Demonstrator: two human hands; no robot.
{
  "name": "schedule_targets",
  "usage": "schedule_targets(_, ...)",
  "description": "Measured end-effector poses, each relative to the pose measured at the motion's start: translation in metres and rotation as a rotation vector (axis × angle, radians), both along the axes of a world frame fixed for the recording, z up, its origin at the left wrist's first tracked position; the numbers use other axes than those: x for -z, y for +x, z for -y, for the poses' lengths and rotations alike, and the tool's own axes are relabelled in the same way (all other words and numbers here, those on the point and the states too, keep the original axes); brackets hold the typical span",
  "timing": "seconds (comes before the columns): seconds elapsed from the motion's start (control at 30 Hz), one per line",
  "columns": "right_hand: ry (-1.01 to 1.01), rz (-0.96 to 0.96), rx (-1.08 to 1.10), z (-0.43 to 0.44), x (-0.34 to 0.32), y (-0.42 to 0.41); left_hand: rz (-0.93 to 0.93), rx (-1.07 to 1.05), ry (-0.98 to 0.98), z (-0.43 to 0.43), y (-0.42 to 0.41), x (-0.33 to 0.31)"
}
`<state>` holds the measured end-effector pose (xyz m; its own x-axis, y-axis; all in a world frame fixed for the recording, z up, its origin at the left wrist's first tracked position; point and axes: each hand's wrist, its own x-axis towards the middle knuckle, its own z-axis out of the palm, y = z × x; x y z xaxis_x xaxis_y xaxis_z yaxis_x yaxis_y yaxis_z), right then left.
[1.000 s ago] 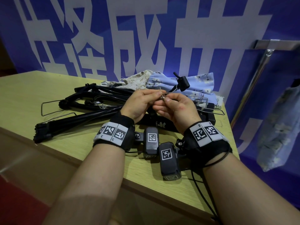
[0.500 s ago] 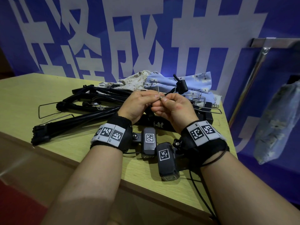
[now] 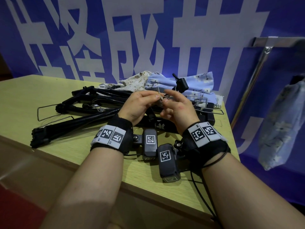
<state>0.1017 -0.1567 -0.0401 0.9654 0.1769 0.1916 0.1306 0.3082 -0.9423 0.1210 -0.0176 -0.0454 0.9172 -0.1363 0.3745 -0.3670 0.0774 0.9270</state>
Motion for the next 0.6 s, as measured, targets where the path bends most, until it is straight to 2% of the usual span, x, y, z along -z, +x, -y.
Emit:
schedule_targets(0.13,-0.011,-0.025,0.007,0.002,0.000,0.002,-0.008,-0.004,-0.035,0.000,0.002,0.001)
schedule_targets(0.23,0.000,-0.028,0.075,0.001,0.001,0.005,-0.049,-0.012,-0.136,-0.002,0.006,0.000)
schedule_targets(0.4,-0.125,0.022,0.243,0.000,0.008,0.008,-0.159,0.004,-0.238,-0.004,0.003,-0.009)
schedule_targets(0.53,-0.124,-0.032,0.309,0.002,0.012,0.013,-0.189,-0.080,-0.268,-0.012,-0.005,-0.020)
schedule_targets(0.6,-0.062,-0.078,0.300,0.004,0.013,0.015,-0.175,-0.183,-0.206,-0.021,-0.011,-0.028)
